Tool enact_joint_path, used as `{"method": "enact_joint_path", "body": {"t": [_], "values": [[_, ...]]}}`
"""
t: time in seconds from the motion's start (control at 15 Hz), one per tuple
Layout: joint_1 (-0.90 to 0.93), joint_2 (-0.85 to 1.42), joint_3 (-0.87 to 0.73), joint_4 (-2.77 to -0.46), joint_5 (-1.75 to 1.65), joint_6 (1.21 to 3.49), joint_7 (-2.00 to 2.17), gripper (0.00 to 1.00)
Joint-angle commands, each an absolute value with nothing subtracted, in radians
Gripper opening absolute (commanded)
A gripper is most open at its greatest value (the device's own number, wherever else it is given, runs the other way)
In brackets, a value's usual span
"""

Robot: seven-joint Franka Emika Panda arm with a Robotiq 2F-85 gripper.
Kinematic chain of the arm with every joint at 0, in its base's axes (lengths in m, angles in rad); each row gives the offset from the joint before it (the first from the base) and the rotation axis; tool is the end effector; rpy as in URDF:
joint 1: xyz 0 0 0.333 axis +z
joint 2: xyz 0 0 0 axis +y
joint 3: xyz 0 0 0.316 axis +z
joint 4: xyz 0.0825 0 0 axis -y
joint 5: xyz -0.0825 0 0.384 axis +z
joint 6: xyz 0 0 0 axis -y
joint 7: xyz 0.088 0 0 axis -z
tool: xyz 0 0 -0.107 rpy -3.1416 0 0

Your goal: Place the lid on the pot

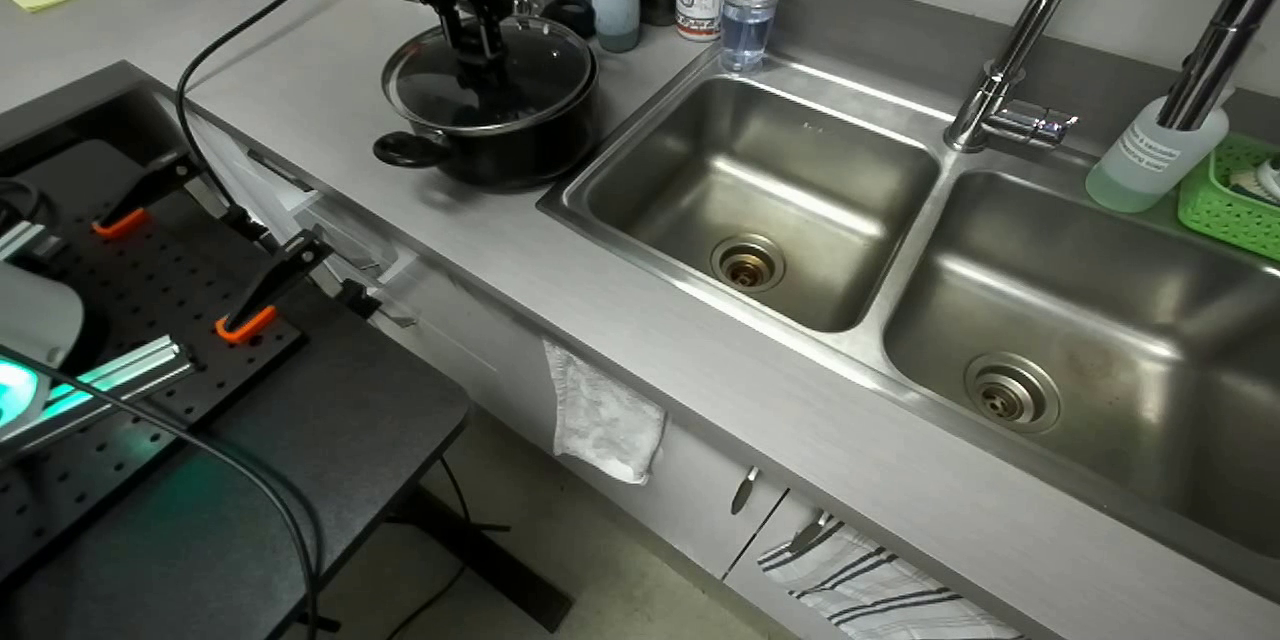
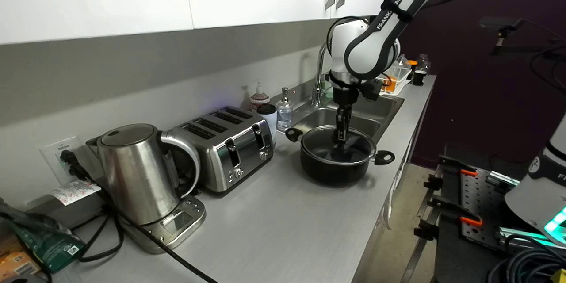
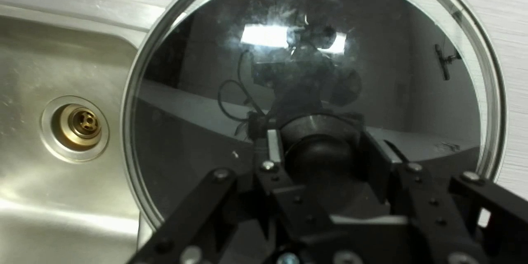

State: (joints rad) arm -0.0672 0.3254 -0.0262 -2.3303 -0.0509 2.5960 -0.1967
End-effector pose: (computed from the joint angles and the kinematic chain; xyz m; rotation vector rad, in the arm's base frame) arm 0.5107 -0.0473 0.1930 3.1069 0.2315 -0.0997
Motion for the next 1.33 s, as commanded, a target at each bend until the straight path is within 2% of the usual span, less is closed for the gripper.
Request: {"method": "enact_joint_path", "body": {"t": [0.0,1.27], "values": [[-0.062,0.287,-0.028,-2.363,-0.074,2.611,-0.192,0.24],[-0.079,0.293,-0.017,-2.314,-0.046,2.574,-0.217,0.24]]}}
